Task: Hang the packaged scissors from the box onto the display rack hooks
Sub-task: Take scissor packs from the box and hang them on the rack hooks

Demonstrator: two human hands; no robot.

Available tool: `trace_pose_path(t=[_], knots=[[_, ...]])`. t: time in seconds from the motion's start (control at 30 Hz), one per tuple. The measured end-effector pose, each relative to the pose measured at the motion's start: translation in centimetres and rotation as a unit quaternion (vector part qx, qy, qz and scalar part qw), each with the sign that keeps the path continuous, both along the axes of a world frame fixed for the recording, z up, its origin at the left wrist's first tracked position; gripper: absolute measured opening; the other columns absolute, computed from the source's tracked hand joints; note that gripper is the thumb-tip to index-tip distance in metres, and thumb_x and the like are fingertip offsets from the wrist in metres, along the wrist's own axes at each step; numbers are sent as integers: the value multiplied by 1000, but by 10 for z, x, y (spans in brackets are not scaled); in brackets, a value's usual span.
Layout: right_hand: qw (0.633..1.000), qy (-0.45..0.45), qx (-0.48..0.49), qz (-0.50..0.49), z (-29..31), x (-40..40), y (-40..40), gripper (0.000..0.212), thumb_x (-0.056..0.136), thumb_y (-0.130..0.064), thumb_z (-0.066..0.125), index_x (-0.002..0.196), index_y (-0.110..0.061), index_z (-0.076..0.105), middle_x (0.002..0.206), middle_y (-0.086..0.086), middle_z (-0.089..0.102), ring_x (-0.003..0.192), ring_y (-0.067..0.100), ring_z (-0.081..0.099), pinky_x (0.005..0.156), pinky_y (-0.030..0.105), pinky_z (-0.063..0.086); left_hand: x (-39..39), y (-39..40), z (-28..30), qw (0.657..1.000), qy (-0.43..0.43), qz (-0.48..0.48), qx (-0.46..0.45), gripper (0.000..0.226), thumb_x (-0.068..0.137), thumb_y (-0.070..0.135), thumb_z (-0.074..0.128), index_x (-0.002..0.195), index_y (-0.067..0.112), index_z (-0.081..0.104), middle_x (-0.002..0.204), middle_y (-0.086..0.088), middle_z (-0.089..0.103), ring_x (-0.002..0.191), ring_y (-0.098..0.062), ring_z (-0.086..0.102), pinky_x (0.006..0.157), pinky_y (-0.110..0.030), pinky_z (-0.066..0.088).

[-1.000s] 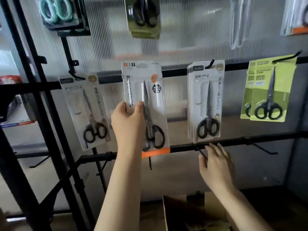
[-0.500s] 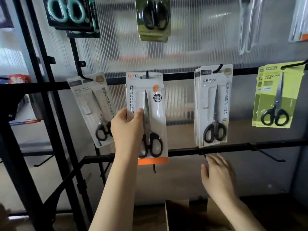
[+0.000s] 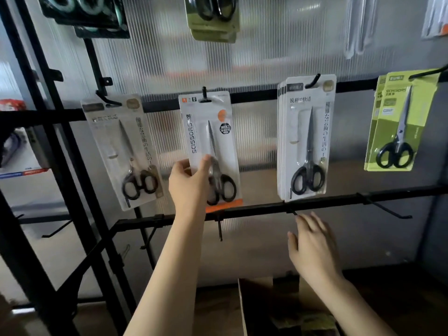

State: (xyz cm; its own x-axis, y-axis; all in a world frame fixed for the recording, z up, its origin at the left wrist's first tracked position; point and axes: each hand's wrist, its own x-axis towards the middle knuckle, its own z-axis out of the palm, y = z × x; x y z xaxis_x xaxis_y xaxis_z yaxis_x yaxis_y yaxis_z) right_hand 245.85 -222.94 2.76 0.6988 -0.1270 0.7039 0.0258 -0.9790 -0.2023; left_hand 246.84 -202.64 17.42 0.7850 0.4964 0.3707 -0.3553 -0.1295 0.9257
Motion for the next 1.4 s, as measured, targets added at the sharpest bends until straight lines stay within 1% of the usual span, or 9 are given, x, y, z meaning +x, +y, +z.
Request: trace_pose_path(t=[0.27,0.4,0.5,0.63,0.8,0.87,1.0,1.2,1.4], knots=[[999,2,-48,14,-11,-20,-21,63,81,-26,70,133,2,49,134,17,54,125,33,51,105,46,34,-41,-49,-107,987,-99,86,96,44,87,36,63,120,13,45,110,0,47,103,-14,50,89,-31,45],[996,41,-82,6,-32,-36,-42,76,79,-30,70,139,4,38,138,19,49,126,33,50,104,45,30,-58,-87,-162,981,-88,-1,174,28,89,40,58,107,27,41,98,7,46,93,-6,49,82,-31,47],[989,95,-117,10,-52,-47,-60,77,77,-28,73,139,4,40,138,19,50,126,33,50,105,47,32,-60,-104,-195,957,-87,-64,268,30,90,36,57,111,16,47,100,2,50,93,-9,50,83,-27,44],[960,199,-190,59,-92,-62,-80,77,71,-29,78,136,-2,47,136,14,53,126,29,51,105,48,36,-51,-115,-250,870,-21,-151,470,48,88,34,55,128,13,42,123,-10,51,111,-26,52,89,-37,45],[911,299,-253,127,-150,-85,-91,74,65,-42,80,127,-8,59,128,9,61,121,24,56,102,45,38,-35,-113,-297,689,167,-218,671,86,92,48,46,149,17,-10,157,-13,-5,143,-29,9,115,-41,18],[897,361,-232,106,-168,-92,-91,74,77,-45,69,137,-7,47,140,10,51,132,25,45,110,43,21,-31,-111,-312,622,201,-231,720,90,92,47,47,148,18,-18,156,-14,-13,144,-31,0,117,-44,12],[868,441,-201,114,-194,-94,-97,65,101,-39,30,151,-10,1,160,8,3,147,22,-2,111,34,-13,-34,-117,-338,565,266,-285,727,88,94,51,42,147,18,-20,155,-13,-21,145,-31,-9,116,-47,7],[845,520,-82,92,-220,-91,-101,64,102,-40,29,152,-10,2,160,5,3,147,19,-2,117,35,-3,-53,-133,-373,516,391,-366,668,90,92,47,48,149,15,-14,157,-18,-3,142,-35,13,112,-45,25],[800,586,-29,124,-252,-88,-91,71,97,-43,39,152,-9,7,159,7,4,146,23,-7,118,37,-3,-60,-131,-385,528,431,-376,628,91,87,57,50,150,18,-3,146,-17,33,129,-31,38,101,-41,41]])
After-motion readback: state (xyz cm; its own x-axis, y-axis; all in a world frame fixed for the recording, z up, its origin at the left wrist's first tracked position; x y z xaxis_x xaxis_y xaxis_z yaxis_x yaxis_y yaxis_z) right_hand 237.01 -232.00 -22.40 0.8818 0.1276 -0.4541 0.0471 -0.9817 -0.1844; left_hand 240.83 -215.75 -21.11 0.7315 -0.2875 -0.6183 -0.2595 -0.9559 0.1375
